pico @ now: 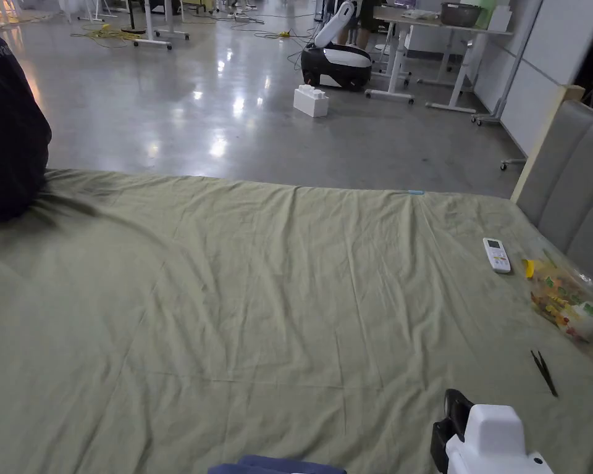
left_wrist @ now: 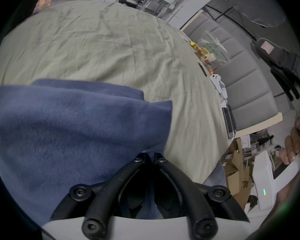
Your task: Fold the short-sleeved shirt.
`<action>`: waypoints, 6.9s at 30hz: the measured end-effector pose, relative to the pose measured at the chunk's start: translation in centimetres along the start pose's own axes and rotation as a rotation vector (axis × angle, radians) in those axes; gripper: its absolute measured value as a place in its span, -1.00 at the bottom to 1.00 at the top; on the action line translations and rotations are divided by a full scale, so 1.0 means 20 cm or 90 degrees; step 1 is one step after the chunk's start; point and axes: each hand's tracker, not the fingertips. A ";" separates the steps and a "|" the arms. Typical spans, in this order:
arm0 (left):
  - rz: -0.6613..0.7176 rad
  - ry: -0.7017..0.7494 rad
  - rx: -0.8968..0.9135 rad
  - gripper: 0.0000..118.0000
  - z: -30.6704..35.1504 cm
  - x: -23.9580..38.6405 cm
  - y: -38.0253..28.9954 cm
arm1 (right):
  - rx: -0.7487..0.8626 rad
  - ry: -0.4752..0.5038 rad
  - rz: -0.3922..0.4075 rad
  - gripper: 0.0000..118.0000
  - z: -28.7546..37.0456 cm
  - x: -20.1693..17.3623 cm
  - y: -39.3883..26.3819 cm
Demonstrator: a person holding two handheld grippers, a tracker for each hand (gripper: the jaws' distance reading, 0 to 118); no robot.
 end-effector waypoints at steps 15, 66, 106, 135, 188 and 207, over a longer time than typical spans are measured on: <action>-0.098 0.074 0.326 -0.85 0.68 -0.14 0.17 | 0.056 0.008 0.000 -0.99 0.03 -0.06 0.16; -0.031 0.184 0.308 -0.51 0.90 -0.75 -0.04 | -0.188 0.071 0.058 -0.99 -0.02 -0.62 -0.62; 0.289 -0.377 0.069 -0.63 0.21 -1.09 -0.06 | -0.175 0.090 0.053 -0.99 -0.02 -0.57 -0.61; 0.239 0.070 0.127 -0.64 2.06 -2.52 0.29 | 0.117 -0.010 0.008 -0.99 -0.25 -0.24 0.62; -0.141 0.398 0.586 -0.27 0.94 -0.57 0.47 | 0.103 0.015 -0.021 -0.99 -0.19 -0.32 0.32; -0.150 0.398 0.624 -0.98 0.91 -0.43 0.43 | 0.112 0.017 -0.034 -0.99 -0.16 -0.31 0.30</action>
